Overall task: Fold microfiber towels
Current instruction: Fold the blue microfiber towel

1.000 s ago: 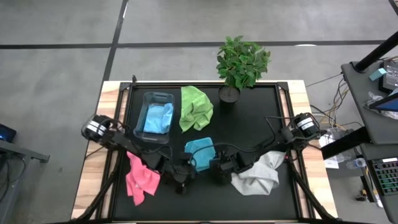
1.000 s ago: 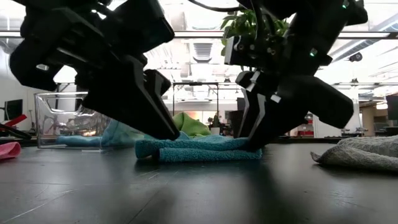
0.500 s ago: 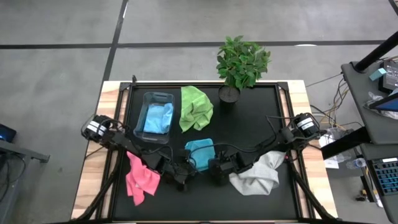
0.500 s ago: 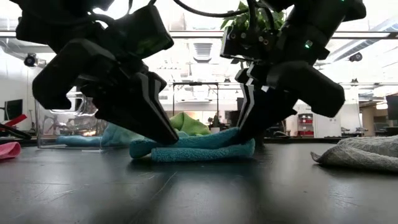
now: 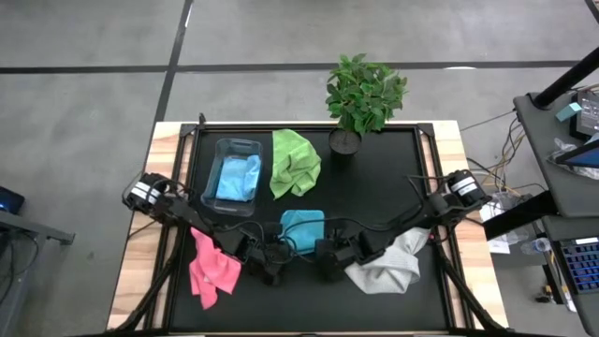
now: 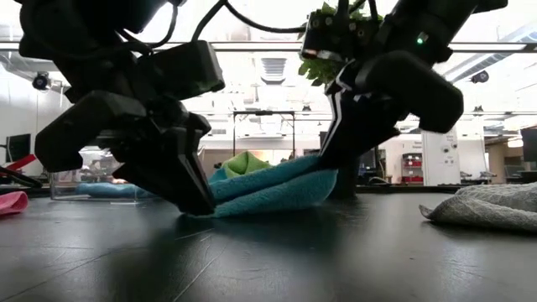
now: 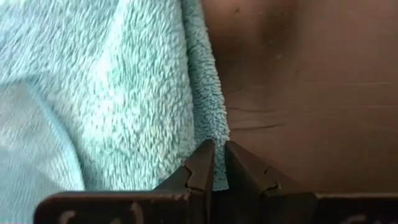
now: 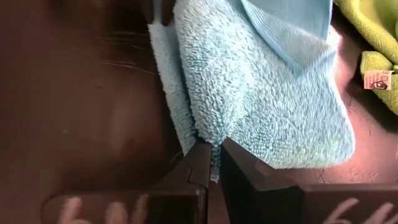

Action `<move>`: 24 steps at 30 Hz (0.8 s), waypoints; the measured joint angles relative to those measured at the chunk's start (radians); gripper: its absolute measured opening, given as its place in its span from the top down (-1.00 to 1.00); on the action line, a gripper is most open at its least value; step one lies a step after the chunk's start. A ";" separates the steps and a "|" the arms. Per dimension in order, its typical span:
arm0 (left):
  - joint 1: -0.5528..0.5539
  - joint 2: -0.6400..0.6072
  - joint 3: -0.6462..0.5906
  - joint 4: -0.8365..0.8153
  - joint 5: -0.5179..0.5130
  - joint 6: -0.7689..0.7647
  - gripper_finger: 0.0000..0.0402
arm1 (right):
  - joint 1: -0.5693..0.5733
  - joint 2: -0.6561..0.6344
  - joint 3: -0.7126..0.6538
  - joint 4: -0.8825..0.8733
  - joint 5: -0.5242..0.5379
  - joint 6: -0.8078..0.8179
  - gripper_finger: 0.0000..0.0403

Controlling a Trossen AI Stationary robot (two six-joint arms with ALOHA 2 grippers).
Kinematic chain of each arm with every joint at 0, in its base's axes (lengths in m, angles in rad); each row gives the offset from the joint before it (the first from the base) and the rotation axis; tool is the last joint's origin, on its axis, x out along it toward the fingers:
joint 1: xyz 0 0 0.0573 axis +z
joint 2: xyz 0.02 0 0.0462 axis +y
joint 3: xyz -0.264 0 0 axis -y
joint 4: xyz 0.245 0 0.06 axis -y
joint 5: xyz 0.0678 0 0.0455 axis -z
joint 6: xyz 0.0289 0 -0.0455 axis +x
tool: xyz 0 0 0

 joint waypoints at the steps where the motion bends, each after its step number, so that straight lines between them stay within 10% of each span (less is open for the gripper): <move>1: 0.000 0.000 0.000 -0.002 0.000 0.001 0.86 | 0.004 -0.003 0.000 0.000 0.000 0.003 0.91; 24: 0.008 -0.032 0.002 -0.068 0.035 0.031 0.86 | 0.051 -0.009 -0.064 0.032 -0.001 0.031 0.91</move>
